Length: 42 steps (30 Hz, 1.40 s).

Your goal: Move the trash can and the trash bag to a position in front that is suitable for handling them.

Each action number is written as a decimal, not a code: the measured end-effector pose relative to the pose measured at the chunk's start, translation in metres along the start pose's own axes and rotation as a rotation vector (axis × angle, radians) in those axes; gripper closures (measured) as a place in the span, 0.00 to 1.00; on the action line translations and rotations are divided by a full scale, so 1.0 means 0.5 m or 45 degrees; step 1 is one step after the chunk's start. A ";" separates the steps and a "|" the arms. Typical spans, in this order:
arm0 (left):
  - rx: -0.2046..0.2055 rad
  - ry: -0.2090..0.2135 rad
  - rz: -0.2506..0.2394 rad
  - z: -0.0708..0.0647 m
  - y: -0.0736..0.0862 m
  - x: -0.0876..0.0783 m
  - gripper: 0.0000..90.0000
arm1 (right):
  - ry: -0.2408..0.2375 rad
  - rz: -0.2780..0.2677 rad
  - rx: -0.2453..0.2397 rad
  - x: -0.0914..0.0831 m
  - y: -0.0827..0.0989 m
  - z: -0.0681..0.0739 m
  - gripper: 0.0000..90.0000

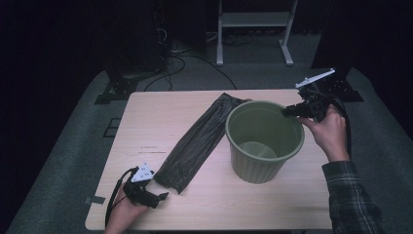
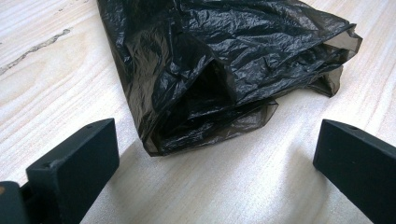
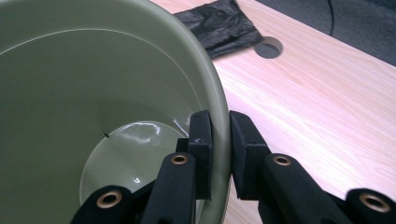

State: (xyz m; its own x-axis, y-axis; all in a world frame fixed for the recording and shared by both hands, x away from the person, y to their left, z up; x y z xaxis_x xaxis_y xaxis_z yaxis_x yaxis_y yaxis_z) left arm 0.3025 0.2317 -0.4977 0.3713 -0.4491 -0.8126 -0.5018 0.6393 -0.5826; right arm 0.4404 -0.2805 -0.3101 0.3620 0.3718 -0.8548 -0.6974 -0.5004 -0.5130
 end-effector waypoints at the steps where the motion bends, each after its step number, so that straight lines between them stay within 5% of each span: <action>1: 0.000 0.000 0.000 0.000 0.000 0.000 0.00 | -0.005 0.002 -0.018 0.003 -0.004 0.011 0.89; 37: -0.001 0.000 0.001 0.000 0.000 0.000 0.00 | -0.150 0.043 -0.253 0.057 -0.070 0.195 0.88; 38: -0.001 0.000 0.001 0.000 0.000 0.000 0.00 | -0.150 0.043 -0.258 0.056 -0.070 0.197 0.85; 40: -0.001 0.000 0.001 0.000 0.000 0.000 0.00 | -0.163 0.009 -0.238 0.045 -0.068 0.195 0.59; 42: -0.001 0.000 0.003 0.000 0.000 0.000 0.00 | -0.147 -0.019 -0.234 0.029 -0.063 0.192 0.50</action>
Point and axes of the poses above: each handheld gripper's, and its own axes: x roughly forward along the jaws, y roughly out of its underside, z roughly to its left, the point moved 2 cm from there along x, roughly forward along the jaws, and after that the axes turned 10 degrees about z, right-handed, at the moved point
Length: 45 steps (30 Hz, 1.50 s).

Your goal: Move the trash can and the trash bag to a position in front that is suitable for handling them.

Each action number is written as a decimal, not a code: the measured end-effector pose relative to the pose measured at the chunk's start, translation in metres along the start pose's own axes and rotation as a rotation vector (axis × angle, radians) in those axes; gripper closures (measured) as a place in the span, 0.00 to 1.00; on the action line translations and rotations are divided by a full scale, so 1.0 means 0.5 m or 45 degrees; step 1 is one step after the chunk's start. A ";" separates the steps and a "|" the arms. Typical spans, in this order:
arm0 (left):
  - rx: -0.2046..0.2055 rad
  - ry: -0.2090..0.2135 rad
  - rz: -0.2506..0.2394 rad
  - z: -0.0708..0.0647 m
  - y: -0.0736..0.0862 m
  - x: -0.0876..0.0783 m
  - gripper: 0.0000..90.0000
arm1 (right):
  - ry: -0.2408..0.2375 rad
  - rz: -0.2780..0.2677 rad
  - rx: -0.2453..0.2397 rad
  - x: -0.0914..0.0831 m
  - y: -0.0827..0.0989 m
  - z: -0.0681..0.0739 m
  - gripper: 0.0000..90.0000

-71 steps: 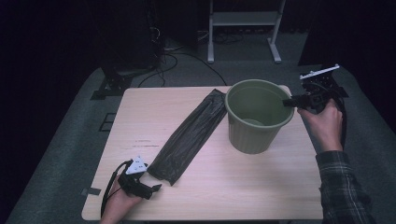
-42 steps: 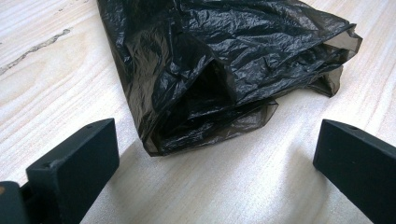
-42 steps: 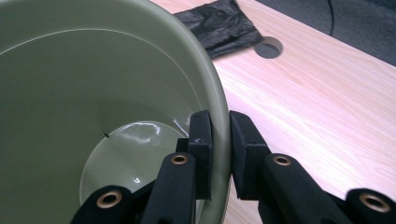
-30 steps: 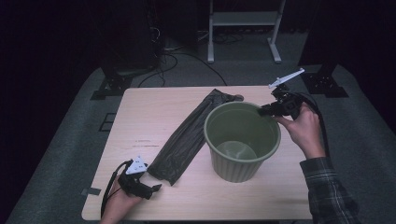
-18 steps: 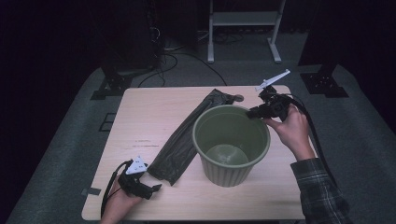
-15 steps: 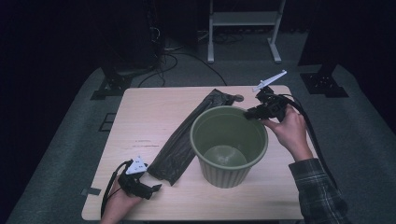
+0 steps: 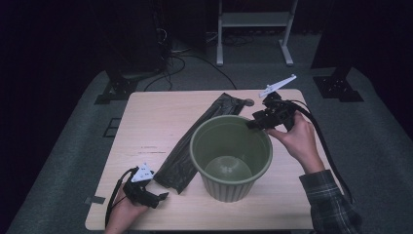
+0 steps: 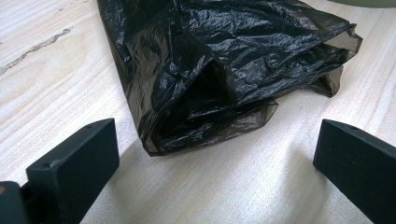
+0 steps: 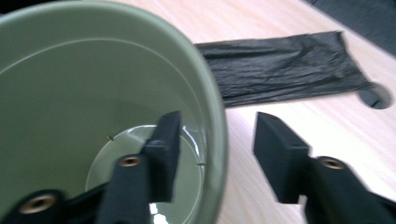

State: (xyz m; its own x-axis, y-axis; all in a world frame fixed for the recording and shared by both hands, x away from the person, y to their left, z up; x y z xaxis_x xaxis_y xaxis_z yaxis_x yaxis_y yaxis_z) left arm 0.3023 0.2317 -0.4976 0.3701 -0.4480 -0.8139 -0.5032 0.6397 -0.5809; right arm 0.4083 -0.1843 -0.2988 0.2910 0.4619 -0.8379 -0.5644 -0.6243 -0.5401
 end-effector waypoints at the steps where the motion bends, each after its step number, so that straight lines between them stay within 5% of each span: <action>1: 0.000 0.000 0.000 0.000 0.000 0.000 0.00 | 0.000 -0.017 0.004 -0.009 0.004 -0.001 0.48; 4: 0.000 0.000 0.000 0.000 0.000 0.000 0.00 | -0.002 -0.057 0.011 -0.028 0.014 -0.002 0.41; 10: -0.001 -0.001 0.000 0.000 0.000 0.000 0.00 | 0.100 -0.105 0.008 -0.075 0.071 -0.007 0.28; 20: -0.003 -0.002 0.001 -0.001 0.000 0.000 0.00 | 0.111 -0.137 0.064 -0.097 0.159 -0.020 0.16; 28: -0.005 -0.004 -0.001 -0.001 0.000 0.000 0.00 | 0.129 -0.155 0.086 -0.078 0.233 -0.024 0.11; 36: -0.005 -0.004 0.001 -0.001 0.000 0.000 0.00 | 0.112 -0.121 0.148 -0.018 0.322 -0.037 0.11; 45: -0.007 -0.004 -0.001 -0.001 0.000 0.000 0.00 | 0.117 -0.132 0.180 0.018 0.376 -0.041 0.11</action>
Point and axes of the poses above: each handheld gripper's, and its own axes: x roughly forward along the jaws, y roughly out of its underside, z roughly to its left, the point moved 2 cm from there along x, roughly forward along the jaws, and after that the axes turned 10 degrees about z, right-handed, at the moved point
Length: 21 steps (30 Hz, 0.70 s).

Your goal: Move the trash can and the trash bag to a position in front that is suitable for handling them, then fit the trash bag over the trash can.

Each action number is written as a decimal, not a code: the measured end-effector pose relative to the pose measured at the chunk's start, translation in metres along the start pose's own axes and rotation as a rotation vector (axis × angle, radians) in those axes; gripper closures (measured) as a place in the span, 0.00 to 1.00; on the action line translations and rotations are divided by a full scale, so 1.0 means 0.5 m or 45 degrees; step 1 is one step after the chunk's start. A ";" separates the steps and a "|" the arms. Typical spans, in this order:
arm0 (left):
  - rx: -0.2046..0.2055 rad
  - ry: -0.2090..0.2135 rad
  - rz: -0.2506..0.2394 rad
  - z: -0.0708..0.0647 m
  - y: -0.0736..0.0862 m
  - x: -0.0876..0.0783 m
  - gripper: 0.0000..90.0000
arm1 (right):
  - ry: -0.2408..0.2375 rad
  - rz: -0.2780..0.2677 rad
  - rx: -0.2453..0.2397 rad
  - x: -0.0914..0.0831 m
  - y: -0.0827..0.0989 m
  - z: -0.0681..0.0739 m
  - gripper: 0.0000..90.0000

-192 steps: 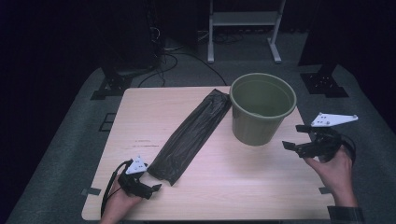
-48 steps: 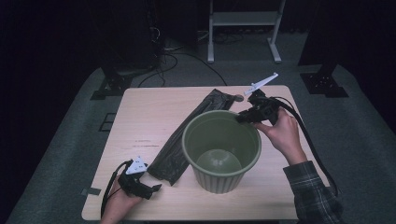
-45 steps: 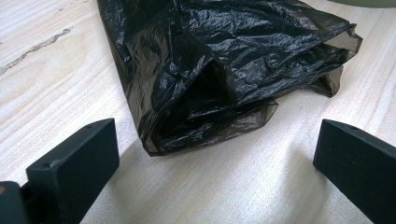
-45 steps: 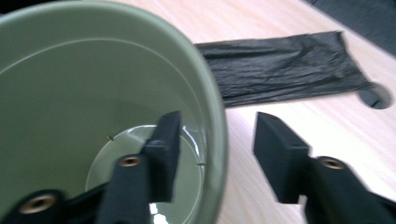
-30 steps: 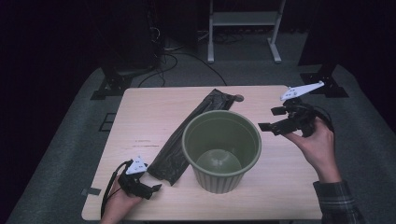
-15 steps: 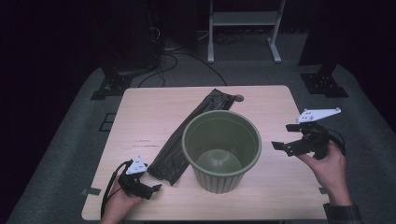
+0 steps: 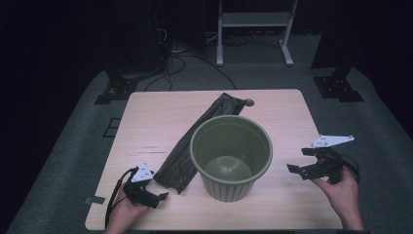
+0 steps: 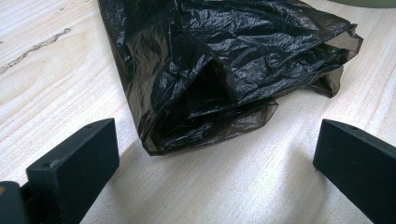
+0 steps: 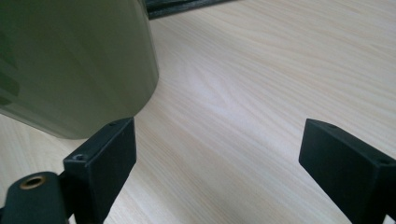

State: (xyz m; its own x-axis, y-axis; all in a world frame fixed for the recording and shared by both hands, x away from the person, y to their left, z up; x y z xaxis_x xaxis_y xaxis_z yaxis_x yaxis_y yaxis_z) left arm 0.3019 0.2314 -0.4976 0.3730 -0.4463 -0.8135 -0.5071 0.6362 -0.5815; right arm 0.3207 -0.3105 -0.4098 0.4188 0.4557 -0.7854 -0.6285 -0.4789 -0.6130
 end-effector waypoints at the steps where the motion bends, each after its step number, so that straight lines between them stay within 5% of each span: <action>1: 0.001 0.000 0.000 0.000 0.000 0.000 0.00 | -0.005 -0.009 0.002 0.003 0.007 -0.001 0.11; 14: -0.001 -0.001 0.000 -0.001 0.000 0.000 0.00 | 0.046 -0.017 0.040 0.048 0.104 -0.005 0.11; 21: -0.001 -0.001 0.000 -0.001 0.000 0.000 0.00 | 0.072 0.080 0.028 0.090 0.134 -0.006 0.11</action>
Point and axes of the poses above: each handheld gripper's, and its own axes: x roughly forward along the jaws, y roughly out of its underside, z roughly to its left, the point moved 2 cm from there along x, roughly forward along the jaws, and after that the axes turned 10 degrees about z, right-handed, at the moved point
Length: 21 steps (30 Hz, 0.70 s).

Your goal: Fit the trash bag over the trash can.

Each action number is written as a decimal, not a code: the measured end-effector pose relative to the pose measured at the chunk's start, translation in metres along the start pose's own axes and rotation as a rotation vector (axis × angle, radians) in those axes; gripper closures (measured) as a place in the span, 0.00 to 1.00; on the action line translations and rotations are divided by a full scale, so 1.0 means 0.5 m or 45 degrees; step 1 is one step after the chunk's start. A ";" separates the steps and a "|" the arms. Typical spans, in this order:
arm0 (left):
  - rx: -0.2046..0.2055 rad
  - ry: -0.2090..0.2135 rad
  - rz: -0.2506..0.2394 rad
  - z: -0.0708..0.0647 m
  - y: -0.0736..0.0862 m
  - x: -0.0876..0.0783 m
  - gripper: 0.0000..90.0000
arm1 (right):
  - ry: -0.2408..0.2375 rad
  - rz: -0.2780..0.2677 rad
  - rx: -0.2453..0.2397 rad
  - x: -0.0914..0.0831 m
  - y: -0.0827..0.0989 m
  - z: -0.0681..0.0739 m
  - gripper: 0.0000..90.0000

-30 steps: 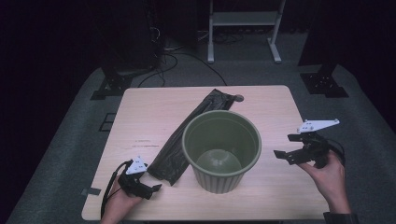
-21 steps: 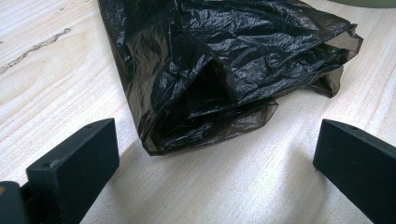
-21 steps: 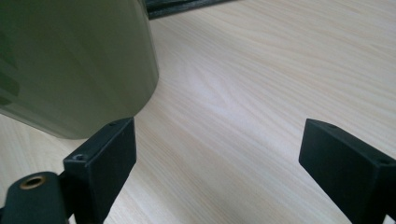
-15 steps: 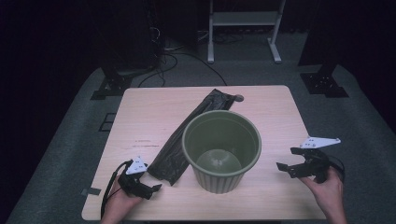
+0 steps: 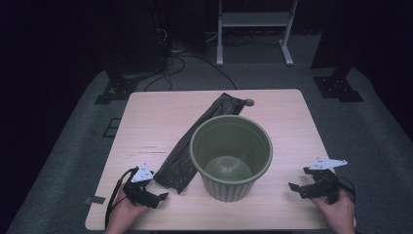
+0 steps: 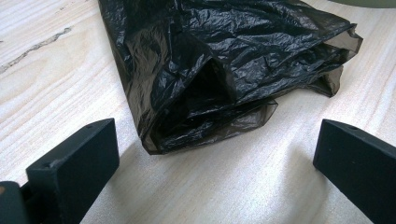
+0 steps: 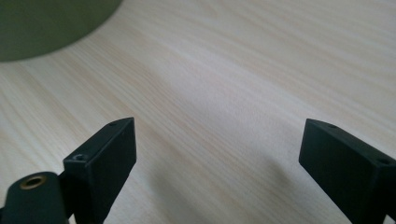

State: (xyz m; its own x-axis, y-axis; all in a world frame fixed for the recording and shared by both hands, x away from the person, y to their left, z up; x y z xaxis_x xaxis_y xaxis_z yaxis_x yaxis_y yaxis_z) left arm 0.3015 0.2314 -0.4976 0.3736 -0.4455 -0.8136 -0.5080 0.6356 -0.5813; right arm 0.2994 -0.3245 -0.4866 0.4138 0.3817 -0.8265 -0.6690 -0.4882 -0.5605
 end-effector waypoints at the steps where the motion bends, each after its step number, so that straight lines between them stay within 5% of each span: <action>1: 0.000 0.000 0.000 0.000 0.000 0.000 0.00 | -0.010 0.008 -0.001 0.005 0.002 0.000 0.11; 8: 0.000 0.000 0.000 0.000 0.000 0.000 0.00 | 0.037 -0.011 -0.043 0.018 0.015 0.005 0.11; 12: 0.000 0.000 0.000 0.000 0.000 0.000 0.00 | 0.031 -0.062 -0.052 0.021 0.022 0.006 0.11; 21: -0.026 0.003 -0.016 -0.005 0.004 -0.019 0.00 | 0.034 -0.062 -0.049 0.022 0.020 0.005 0.11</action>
State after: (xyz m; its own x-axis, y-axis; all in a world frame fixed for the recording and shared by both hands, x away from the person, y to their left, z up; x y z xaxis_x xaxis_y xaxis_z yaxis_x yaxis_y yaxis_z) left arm 0.2949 0.2355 -0.4912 0.3783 -0.4551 -0.8060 -0.5189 0.6168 -0.5919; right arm 0.2956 -0.3230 -0.5013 0.4621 0.3850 -0.7989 -0.6234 -0.4996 -0.6014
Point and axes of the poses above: each handheld gripper's, and its own axes: x roughly forward along the jaws, y roughly out of its underside, z roughly to its left, the point moved 2 cm from there along x, roughly forward along the jaws, and after that the axes turned 10 degrees about z, right-handed, at the moved point
